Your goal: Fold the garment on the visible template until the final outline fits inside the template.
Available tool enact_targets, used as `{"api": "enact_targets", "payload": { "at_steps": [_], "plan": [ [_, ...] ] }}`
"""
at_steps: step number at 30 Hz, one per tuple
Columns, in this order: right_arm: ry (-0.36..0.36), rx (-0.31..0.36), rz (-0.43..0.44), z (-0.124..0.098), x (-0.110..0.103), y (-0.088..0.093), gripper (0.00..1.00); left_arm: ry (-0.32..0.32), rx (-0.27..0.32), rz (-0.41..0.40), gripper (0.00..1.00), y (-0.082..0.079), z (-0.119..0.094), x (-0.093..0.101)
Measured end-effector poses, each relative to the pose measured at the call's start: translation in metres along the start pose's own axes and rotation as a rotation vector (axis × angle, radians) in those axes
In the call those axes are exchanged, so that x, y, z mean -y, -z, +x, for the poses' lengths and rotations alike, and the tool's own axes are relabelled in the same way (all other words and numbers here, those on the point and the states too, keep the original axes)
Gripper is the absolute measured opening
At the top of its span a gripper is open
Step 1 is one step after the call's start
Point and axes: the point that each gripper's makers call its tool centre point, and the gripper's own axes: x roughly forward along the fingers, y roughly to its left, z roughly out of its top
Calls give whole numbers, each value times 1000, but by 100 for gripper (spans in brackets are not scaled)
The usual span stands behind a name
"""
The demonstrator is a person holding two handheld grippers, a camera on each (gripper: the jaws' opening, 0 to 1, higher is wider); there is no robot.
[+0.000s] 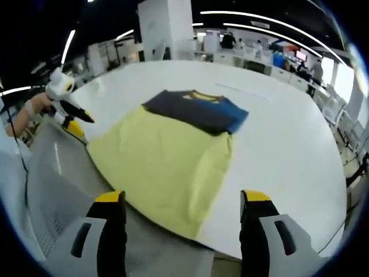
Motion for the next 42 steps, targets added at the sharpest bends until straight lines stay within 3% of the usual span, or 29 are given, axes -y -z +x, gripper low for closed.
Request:
{"api": "enact_targets", "payload": {
  "at_steps": [16, 29, 36, 38, 42],
  "plan": [
    [0, -57, 31, 1, 6, 20, 69, 34, -102, -63, 33, 24, 8, 1],
    [-7, -99, 43, 4, 9, 29, 66, 20, -194, -96, 26, 41, 20, -7],
    [-12, -109, 52, 6, 7, 31, 66, -7, -202, -119, 18, 44, 24, -15],
    [-13, -112, 52, 6, 7, 32, 66, -4, -231, -120, 19, 49, 25, -15],
    [-14, -122, 54, 7, 9, 33, 65, 10, -232, -117, 13, 47, 26, -14]
  ]
}}
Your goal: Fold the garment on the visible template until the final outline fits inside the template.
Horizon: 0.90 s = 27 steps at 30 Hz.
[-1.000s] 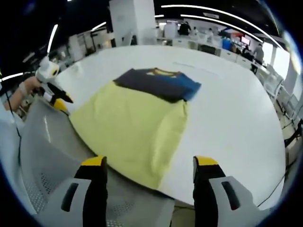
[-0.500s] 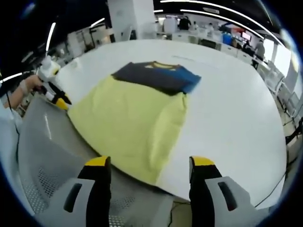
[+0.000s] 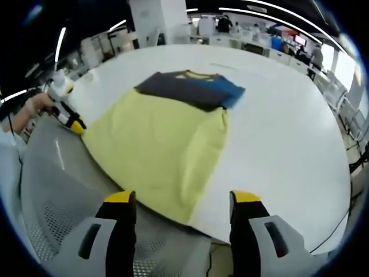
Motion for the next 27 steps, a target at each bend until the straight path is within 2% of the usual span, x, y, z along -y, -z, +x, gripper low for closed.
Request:
{"api": "enact_targets", "payload": {
  "at_steps": [4, 9, 18, 21, 23, 27],
  "plan": [
    [-8, -19, -2, 3, 0, 3, 64, 4, -30, 21, 8, 3, 3, 1],
    [-10, -39, 7, 5, 2, 7, 63, -11, -48, 37, 5, 4, 3, -2],
    [-24, -72, 50, 9, 5, 17, 47, -45, -74, 77, 1, 8, 4, -4],
    [-38, -130, 47, 13, 6, 30, 40, -52, -75, 78, 1, 9, 4, -5],
    [-49, -144, 60, 15, 5, 36, 37, -55, -73, 69, 0, 10, 4, -5],
    [-51, -140, 90, 19, 11, 39, 26, -55, -74, 67, 0, 10, 4, -4]
  ]
}}
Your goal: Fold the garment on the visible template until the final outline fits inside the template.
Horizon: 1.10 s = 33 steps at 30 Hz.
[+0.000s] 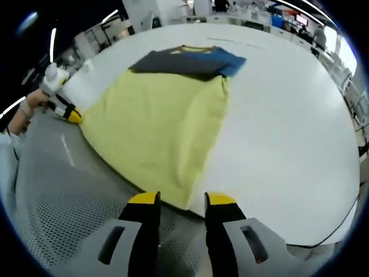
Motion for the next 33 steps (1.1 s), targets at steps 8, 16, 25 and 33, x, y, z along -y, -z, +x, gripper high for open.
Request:
{"api": "enact_targets", "payload": {
  "at_steps": [8, 16, 25, 33],
  "plan": [
    [-5, -30, 3, 6, 1, 5, 20, -1, -9, -16, 0, -1, 1, 0],
    [-4, -43, -6, 11, 5, 6, 20, 1, -18, 6, 0, -3, 2, 1],
    [-5, -50, -27, 12, 7, 8, 17, 1, -49, 50, 0, -5, 3, 2],
    [5, -57, -43, 14, 12, 8, 7, 4, -49, 23, 0, -5, 3, 1]
  ]
}}
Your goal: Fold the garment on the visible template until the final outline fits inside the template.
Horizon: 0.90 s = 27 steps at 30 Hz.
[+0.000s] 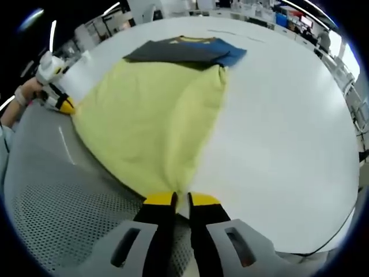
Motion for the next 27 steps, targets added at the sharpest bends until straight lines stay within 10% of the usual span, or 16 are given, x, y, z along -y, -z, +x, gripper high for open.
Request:
{"api": "enact_targets", "payload": {
  "at_steps": [27],
  "plan": [
    [-7, -5, -17, 2, -6, 1, 4, -8, 12, 27, 0, -1, 0, 0]
  ]
}}
